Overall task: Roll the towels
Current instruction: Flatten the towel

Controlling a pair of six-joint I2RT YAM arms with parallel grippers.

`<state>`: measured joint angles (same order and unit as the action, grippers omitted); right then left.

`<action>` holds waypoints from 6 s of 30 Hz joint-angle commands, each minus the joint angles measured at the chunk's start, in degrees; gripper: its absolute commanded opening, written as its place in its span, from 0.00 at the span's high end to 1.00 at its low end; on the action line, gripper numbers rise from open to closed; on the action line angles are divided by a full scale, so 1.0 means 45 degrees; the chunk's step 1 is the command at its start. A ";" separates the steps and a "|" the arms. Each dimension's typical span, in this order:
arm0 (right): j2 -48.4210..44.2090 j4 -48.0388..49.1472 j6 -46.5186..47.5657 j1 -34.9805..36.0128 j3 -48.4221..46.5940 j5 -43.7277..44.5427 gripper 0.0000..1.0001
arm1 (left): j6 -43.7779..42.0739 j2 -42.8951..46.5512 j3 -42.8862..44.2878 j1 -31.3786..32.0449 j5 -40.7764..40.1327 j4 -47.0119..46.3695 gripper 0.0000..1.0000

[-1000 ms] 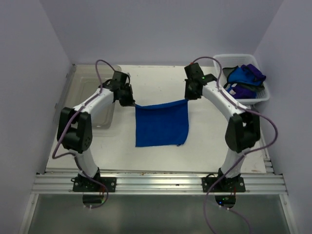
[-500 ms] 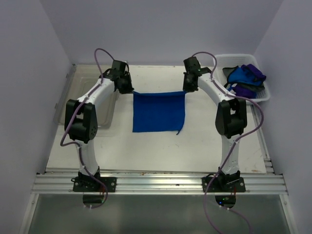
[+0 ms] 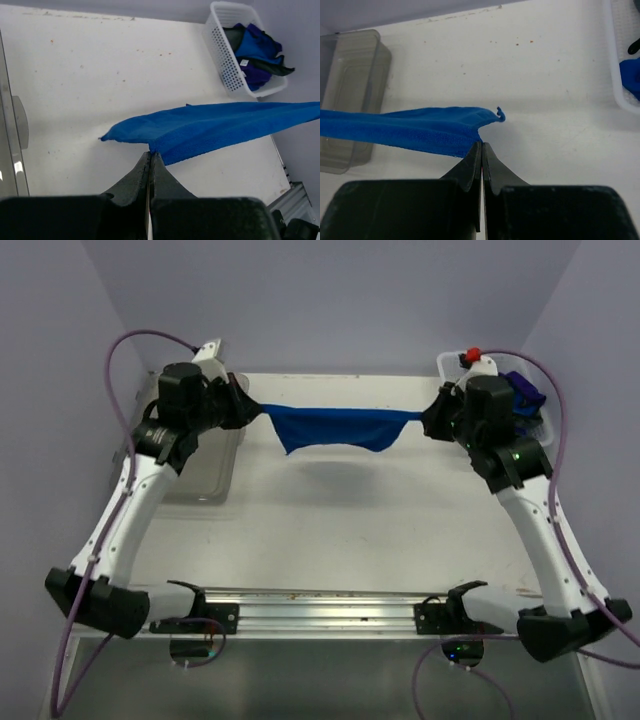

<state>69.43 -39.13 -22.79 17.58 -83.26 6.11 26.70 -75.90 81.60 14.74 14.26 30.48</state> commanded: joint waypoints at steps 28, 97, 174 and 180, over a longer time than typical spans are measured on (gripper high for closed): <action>-0.1077 -0.0174 -0.0758 -0.0002 0.3423 -0.1647 1.00 | 0.0083 0.0579 -0.3076 0.0513 0.1107 0.0005 1.00; 0.1135 0.6258 0.0977 0.4924 0.4855 0.7216 1.00 | -0.0210 -0.0046 0.0747 0.0493 0.1517 -0.1007 1.00; 0.1816 0.2502 -0.9370 0.9647 1.1081 0.4738 0.58 | 0.1743 0.5167 -1.2216 0.0611 0.2553 -0.3961 1.00; 0.2637 0.2994 -0.9214 0.9628 1.0906 0.4658 0.72 | 0.1723 0.5245 -1.2177 0.0611 0.2592 -0.3883 1.00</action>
<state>77.82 -26.11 -62.65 60.75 -35.18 29.19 34.92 -52.75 25.02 17.61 25.82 13.39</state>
